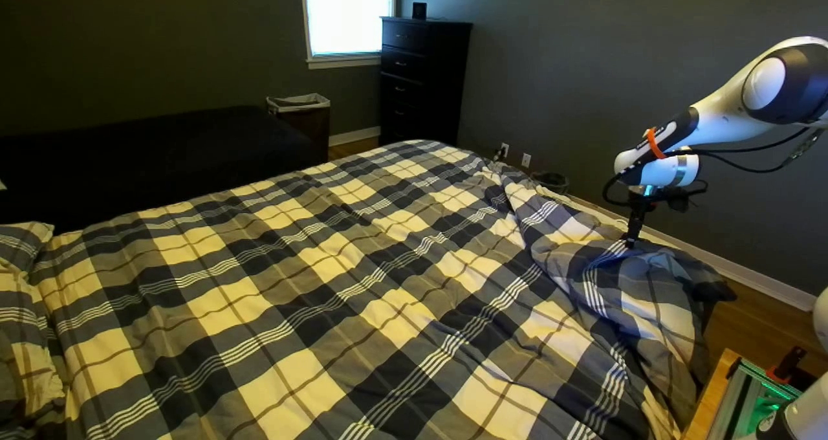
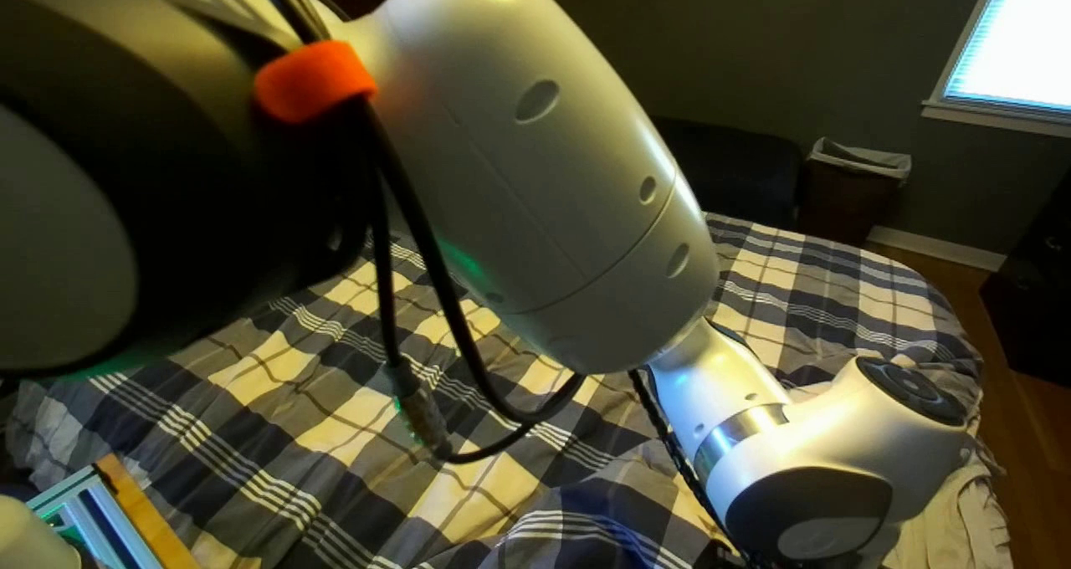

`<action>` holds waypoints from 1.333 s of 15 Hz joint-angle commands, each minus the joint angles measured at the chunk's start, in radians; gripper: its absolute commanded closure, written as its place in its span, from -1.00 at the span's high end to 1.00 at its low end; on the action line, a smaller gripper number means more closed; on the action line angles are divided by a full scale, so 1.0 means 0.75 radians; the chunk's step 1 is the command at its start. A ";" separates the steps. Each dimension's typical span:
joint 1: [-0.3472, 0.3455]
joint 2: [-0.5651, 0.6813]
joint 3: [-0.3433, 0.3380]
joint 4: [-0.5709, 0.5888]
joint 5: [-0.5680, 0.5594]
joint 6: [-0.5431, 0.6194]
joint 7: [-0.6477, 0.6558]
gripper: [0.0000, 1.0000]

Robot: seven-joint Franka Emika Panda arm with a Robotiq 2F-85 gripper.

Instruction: Move the hanger to the right, then cover the hanger with the blanket

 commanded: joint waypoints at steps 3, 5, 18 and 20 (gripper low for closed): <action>0.059 0.077 -0.009 0.000 -0.081 0.048 -0.258 0.50; 0.086 0.088 -0.031 0.005 -0.093 0.054 -0.286 0.36; 0.067 0.028 -0.224 0.023 -0.009 0.041 0.224 -0.99; 0.059 0.028 -0.235 0.034 0.003 0.037 0.342 -0.99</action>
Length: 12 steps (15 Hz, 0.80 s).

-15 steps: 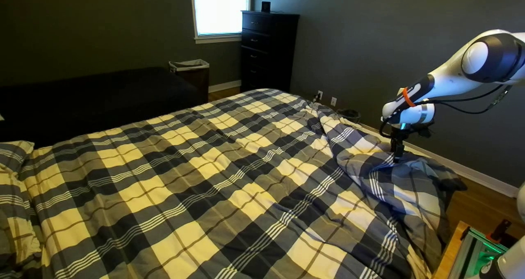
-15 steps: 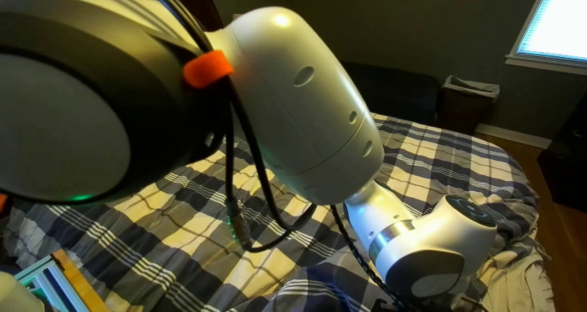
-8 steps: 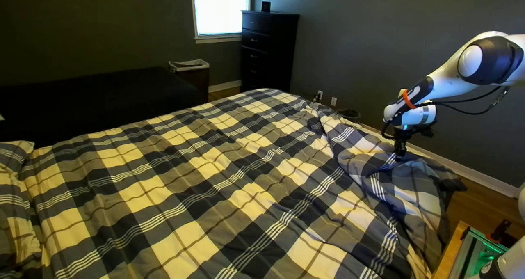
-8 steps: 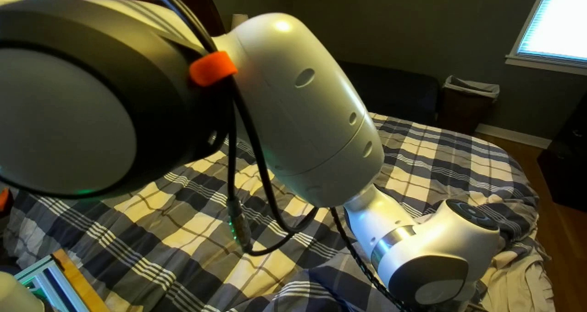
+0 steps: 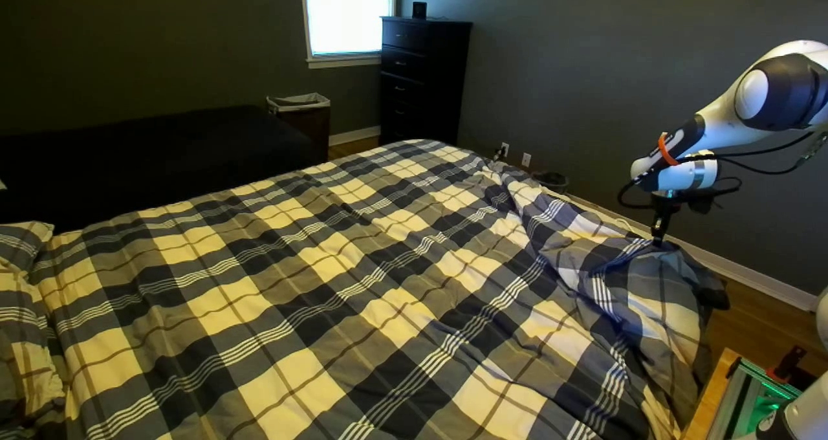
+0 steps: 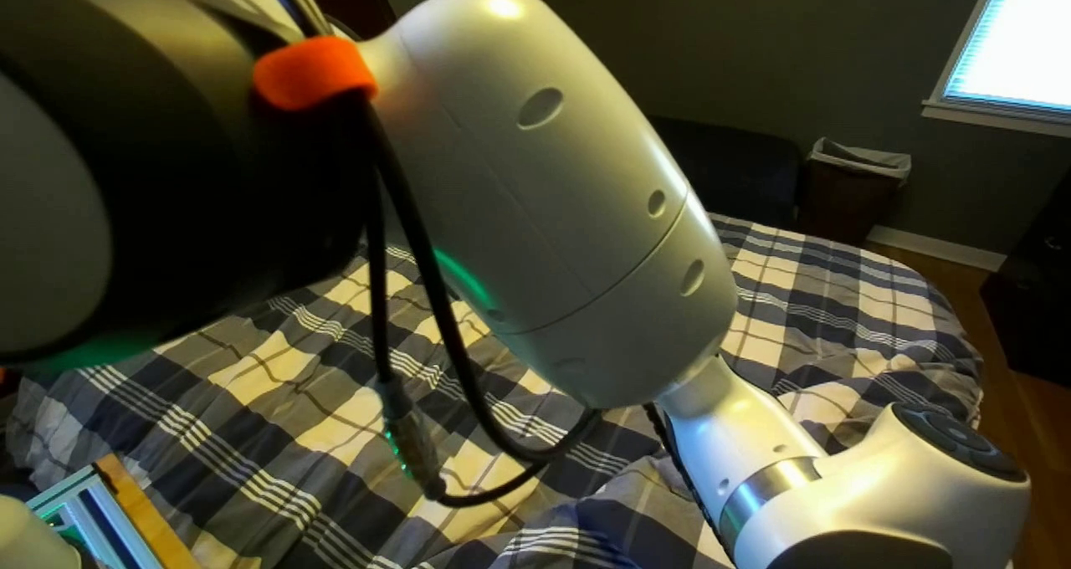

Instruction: Move the hanger to the right, then cover the hanger with the blanket

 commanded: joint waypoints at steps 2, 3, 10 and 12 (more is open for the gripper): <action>-0.020 -0.009 -0.034 0.020 0.031 -0.007 0.266 -0.99; -0.028 -0.014 -0.042 0.022 0.029 -0.008 0.322 -0.99; -0.048 -0.027 -0.141 0.032 -0.019 -0.033 0.747 -0.99; -0.044 -0.021 -0.178 0.037 -0.030 -0.039 0.870 -0.99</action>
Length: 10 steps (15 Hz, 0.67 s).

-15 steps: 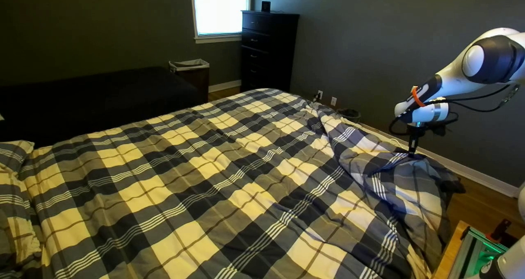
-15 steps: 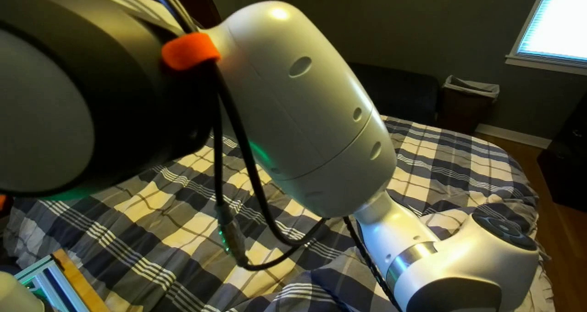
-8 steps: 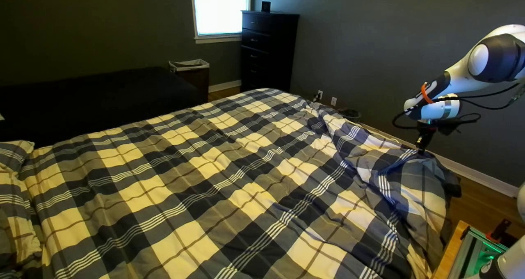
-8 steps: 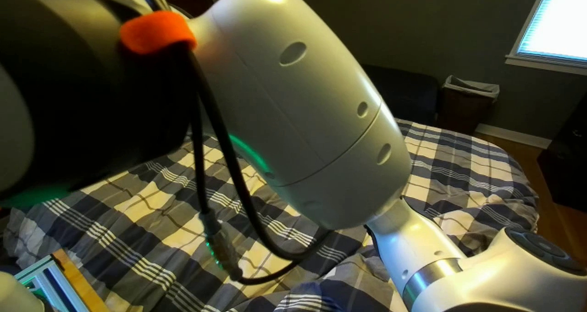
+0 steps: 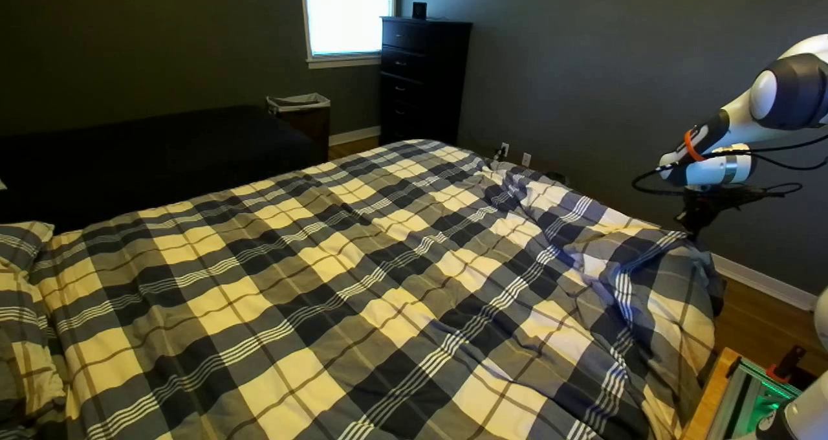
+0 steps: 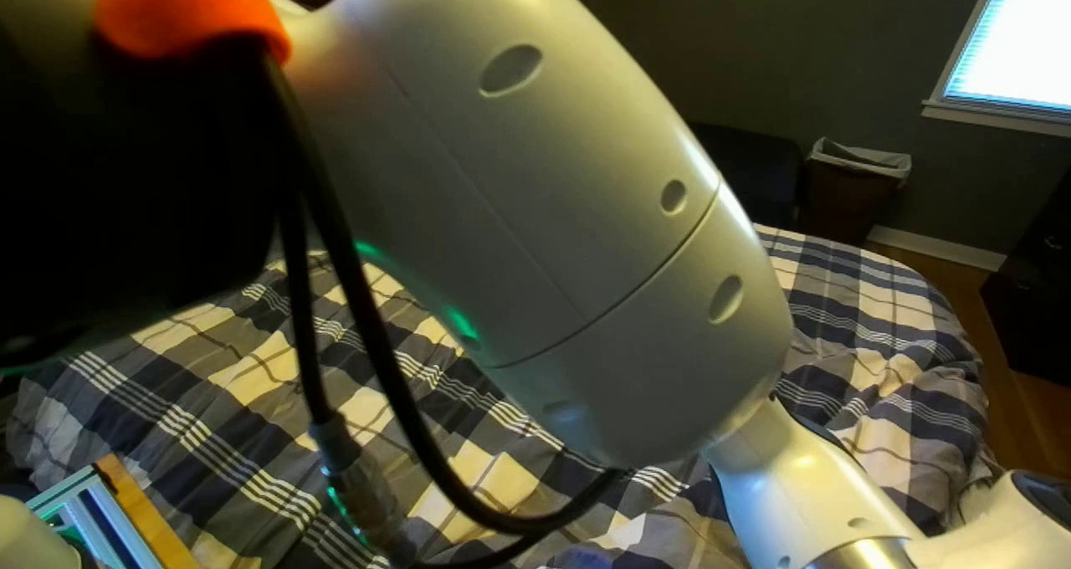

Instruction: Move the hanger to the right, then cover the hanger with the blanket

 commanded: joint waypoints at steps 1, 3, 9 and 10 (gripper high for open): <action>0.002 0.002 -0.069 0.007 -0.039 -0.041 0.232 -0.99; 0.004 0.004 -0.101 0.016 -0.034 -0.062 0.343 -0.99; -0.003 0.020 -0.152 0.068 -0.018 -0.134 0.610 -0.99; 0.000 0.021 -0.156 0.074 -0.020 -0.138 0.641 -0.99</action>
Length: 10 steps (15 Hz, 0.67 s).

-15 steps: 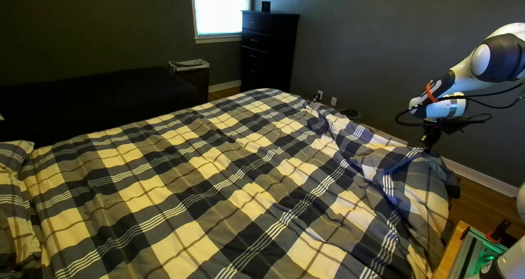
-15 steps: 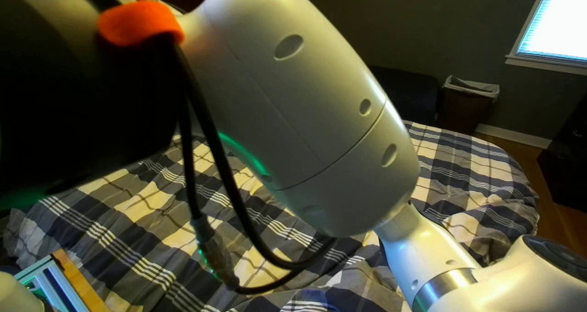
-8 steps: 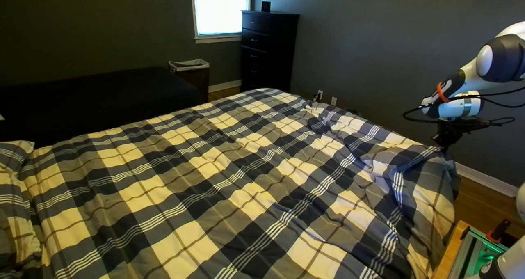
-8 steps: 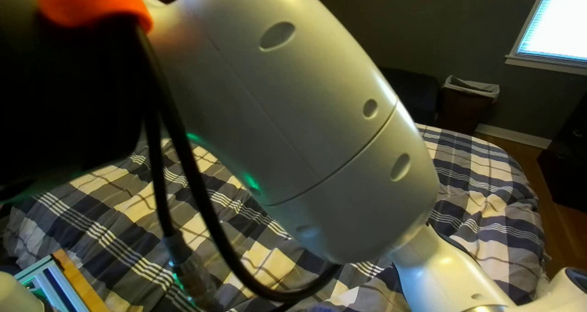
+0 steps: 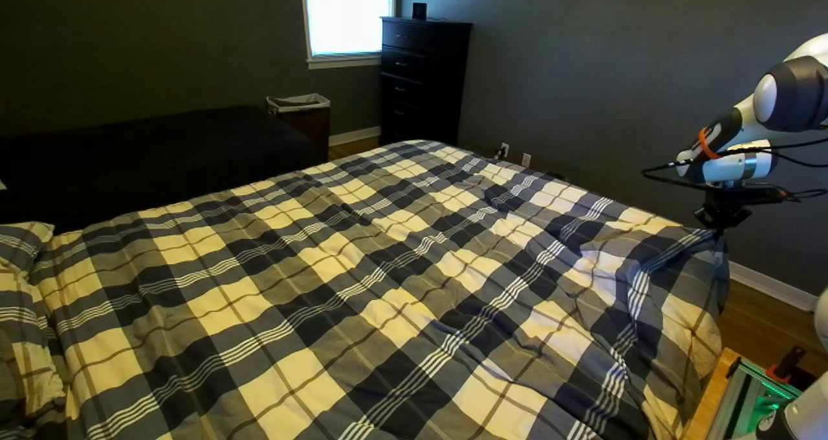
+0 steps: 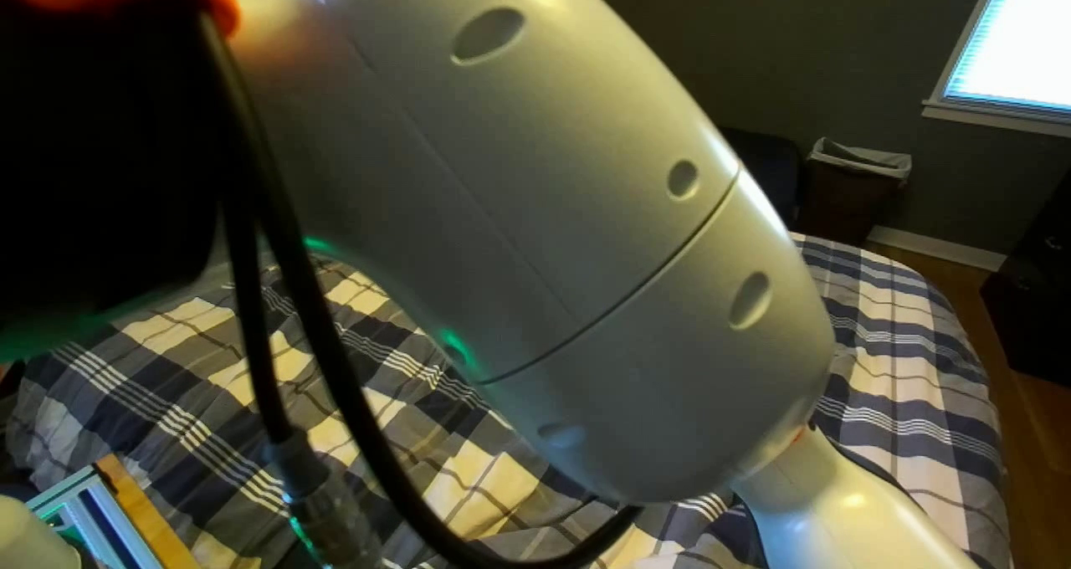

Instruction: Move the hanger to the right, then cover the hanger with the blanket

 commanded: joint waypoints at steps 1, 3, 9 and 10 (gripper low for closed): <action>-0.006 0.014 -0.038 0.031 -0.013 -0.069 0.107 -0.99; -0.005 0.001 0.004 0.019 -0.005 -0.010 0.080 -0.96; 0.011 -0.019 -0.001 -0.006 -0.020 0.022 0.085 -0.24; 0.007 -0.025 0.005 -0.010 -0.013 0.023 0.077 -0.32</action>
